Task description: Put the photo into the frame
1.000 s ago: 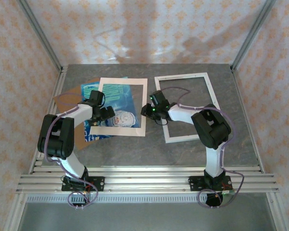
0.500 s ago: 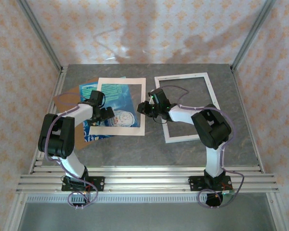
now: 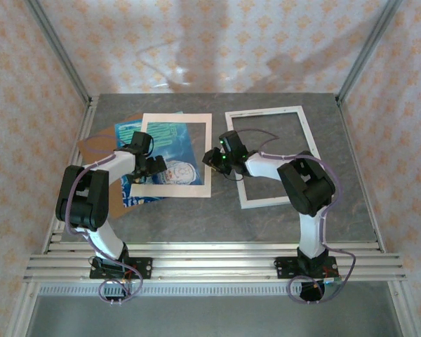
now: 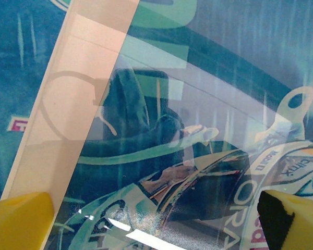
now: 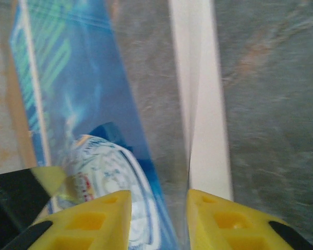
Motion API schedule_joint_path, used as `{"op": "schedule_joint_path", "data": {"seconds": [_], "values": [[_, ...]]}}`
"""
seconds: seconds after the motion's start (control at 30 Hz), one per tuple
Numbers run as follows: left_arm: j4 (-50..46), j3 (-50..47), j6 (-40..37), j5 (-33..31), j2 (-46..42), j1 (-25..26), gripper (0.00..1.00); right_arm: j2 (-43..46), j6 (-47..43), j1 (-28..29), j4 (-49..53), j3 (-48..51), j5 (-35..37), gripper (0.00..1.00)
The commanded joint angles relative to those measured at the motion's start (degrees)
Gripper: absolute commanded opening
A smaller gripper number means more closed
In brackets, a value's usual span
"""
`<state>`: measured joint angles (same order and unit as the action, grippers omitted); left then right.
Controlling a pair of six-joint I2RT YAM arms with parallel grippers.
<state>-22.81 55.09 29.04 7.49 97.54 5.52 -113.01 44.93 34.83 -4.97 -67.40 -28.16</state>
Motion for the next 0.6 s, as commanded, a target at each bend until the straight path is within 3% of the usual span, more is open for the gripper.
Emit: {"op": "schedule_joint_path", "data": {"seconds": [0.0, 0.2, 0.57], "values": [[-2.7, -0.8, 1.3, 4.5, 2.7, 0.2, 1.00, -1.9, 1.0, 2.3, 6.8, -2.3, 1.9, 0.36], [-1.8, -1.3, 3.7, 5.8, 2.5, 0.2, 1.00, -2.3, 1.0, 3.0, 5.3, -2.2, 0.7, 0.36], [-2.2, -1.7, 3.2, 4.9, 2.1, 0.2, 1.00, 1.0, -4.5, 3.1, 2.7, -1.1, -1.6, 0.23]]}}
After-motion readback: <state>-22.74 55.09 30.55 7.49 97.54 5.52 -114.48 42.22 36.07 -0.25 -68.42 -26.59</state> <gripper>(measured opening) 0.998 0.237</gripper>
